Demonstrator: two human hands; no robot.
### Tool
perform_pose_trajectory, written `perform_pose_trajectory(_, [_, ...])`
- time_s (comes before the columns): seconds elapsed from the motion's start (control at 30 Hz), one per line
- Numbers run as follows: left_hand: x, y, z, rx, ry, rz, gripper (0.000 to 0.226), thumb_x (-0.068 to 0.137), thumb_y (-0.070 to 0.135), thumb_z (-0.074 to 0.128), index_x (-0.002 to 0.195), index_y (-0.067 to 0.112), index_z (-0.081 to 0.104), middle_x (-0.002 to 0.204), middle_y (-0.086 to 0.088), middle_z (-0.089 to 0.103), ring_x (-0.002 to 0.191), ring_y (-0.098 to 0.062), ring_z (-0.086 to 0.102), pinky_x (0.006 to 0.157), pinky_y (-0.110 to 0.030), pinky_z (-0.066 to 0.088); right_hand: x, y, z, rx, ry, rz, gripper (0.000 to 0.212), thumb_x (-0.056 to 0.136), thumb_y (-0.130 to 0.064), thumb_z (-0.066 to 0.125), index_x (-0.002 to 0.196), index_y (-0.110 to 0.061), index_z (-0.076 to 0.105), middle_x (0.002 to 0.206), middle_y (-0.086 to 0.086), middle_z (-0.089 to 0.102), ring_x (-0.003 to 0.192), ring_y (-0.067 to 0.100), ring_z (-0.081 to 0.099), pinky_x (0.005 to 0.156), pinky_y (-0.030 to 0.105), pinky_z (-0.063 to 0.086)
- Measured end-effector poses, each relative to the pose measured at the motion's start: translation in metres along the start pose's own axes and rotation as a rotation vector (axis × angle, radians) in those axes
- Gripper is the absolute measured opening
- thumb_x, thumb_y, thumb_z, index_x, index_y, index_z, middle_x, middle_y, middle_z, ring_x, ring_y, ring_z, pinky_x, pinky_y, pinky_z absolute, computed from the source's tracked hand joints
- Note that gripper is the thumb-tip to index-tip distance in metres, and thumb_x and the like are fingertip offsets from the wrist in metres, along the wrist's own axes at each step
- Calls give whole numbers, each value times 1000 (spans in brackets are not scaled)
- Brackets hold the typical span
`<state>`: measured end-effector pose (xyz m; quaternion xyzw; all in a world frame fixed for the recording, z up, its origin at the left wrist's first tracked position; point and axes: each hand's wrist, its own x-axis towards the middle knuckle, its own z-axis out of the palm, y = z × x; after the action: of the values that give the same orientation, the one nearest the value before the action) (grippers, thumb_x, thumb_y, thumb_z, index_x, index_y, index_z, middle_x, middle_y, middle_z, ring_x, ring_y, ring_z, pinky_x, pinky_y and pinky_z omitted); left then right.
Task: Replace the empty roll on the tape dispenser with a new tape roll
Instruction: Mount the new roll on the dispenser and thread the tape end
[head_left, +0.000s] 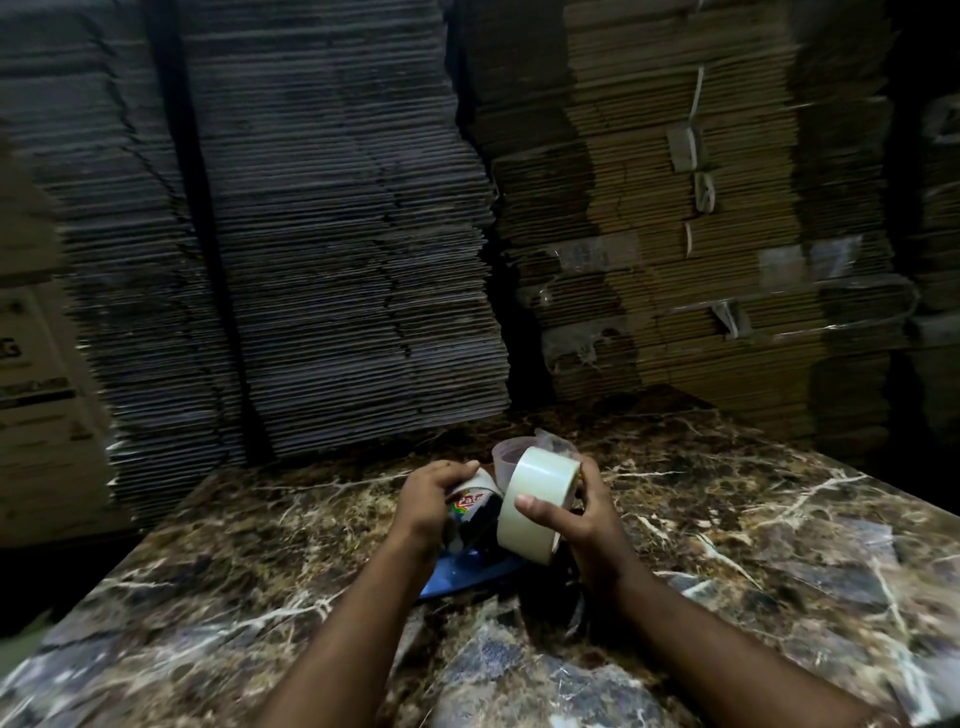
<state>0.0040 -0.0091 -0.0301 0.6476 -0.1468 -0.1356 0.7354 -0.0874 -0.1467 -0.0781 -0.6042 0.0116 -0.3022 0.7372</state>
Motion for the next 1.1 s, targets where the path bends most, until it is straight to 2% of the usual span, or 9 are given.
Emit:
perform_pose_trajectory(0.13, [-4,-7,-8,-126,-16,1,17,87,20,60,80,5,59,75,-20,56,62,-27,54,54,-31,44,-3,-1,1,-32,1,-6,88,46,-36,86,122,-14,49,106,9,65,94,21,68,70,41,61])
perform_pose_trajectory(0.23, [-7,-10,-11,-232,-59,11,33,82,30,62,105,7,57,91,-25,53,69,-30,57,58,-34,49,-5,-2,2,-61,-6,-22,86,47,-35,87,123,-18,50,109,9,66,95,21,69,70,39,62])
perform_pose_trajectory(0.37, [-9,-14,-16,-380,-43,-6,55,74,34,60,117,-1,56,94,-27,59,74,-32,60,65,-37,53,-8,-3,4,-94,-23,-50,84,48,-33,88,122,-21,51,110,10,66,95,19,70,68,40,62])
perform_pose_trajectory(0.47, [-6,-21,-21,-493,-45,-32,70,75,33,62,127,-12,48,107,-32,55,89,-38,59,73,-43,54,-9,-5,7,-78,-23,-53,83,46,-33,89,120,-23,53,109,10,67,90,16,71,63,36,59])
perform_pose_trajectory(0.6, [-2,-26,-26,-572,-93,-14,45,77,28,56,108,-5,58,86,-25,65,67,-32,67,59,-39,59,-12,-5,12,-149,2,-105,76,45,-36,90,112,-29,54,106,7,67,89,16,71,62,34,60])
perform_pose_trajectory(0.67, [-2,-27,-26,-582,-120,-10,36,80,27,54,101,-2,60,79,-22,68,63,-30,68,56,-38,60,-13,-4,15,-274,43,-136,79,45,-46,92,112,-35,52,108,4,65,95,20,69,68,41,62])
perform_pose_trajectory(0.8, [-2,-30,-28,-607,-133,-52,38,90,28,48,109,-3,59,90,-25,65,73,-34,65,61,-41,59,-14,-1,22,-497,101,-171,92,39,-71,85,118,-41,46,117,2,60,107,22,62,80,48,59])
perform_pose_trajectory(0.97, [-5,-31,-31,-626,-114,-80,47,94,27,43,118,-10,57,84,-25,70,68,-32,70,60,-39,61,-27,-3,40,-621,193,-202,91,42,-65,82,121,-39,45,116,-2,55,103,17,60,78,43,58])
perform_pose_trajectory(1.1, [-3,-34,-35,-636,-90,-77,49,86,28,50,118,-9,59,95,-24,69,79,-33,69,74,-42,58,-34,-11,48,-709,234,-208,98,41,-69,75,126,-34,43,114,-4,50,102,15,56,77,38,56])
